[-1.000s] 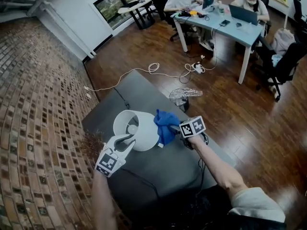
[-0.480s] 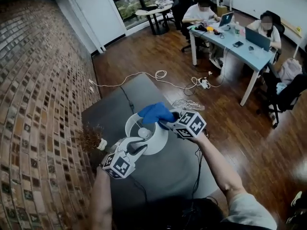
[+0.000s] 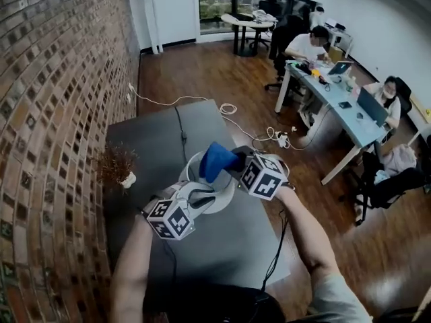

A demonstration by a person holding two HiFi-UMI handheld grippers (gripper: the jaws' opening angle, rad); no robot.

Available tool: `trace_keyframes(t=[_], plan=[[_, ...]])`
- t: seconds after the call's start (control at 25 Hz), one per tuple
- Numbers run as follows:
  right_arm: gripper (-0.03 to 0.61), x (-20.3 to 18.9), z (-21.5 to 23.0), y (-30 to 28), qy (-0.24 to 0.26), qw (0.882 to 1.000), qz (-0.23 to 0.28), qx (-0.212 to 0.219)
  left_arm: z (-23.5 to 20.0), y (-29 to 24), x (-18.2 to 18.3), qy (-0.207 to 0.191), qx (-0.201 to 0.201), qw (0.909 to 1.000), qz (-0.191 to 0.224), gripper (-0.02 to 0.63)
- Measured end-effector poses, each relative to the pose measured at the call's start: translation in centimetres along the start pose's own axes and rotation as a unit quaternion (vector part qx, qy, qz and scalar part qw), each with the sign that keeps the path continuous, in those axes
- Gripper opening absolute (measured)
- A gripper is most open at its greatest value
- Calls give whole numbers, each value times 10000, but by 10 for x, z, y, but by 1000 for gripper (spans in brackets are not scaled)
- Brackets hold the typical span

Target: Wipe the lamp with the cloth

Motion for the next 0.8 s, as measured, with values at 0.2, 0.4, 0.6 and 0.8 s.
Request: trace_keyframes(t=[0.2, 0.4, 0.6, 0.8], plan=[[97, 76, 7, -5, 1666, 9853, 268, -251, -3, 0, -3, 23, 96, 9999, 139, 83], [98, 130, -32, -51, 4070, 9102, 663, 382, -7, 5, -10, 103, 216, 9995, 202, 87], [95, 96, 1, -61, 3688, 9263, 438, 630, -18, 9, -23, 428, 280, 9985, 192, 97], [95, 38, 18, -48, 3070, 9502, -226, 489, -32, 11, -34, 750, 414, 9959, 298, 101]])
Point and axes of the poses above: the fingertips, and each gripper's own axes: y backward along the fingers, z to its right, x out of its top, the point moved 5 cm from there along y, backward along the fingers, and after that the axes turned 8 degrees about -z, right-handed, at the moved point
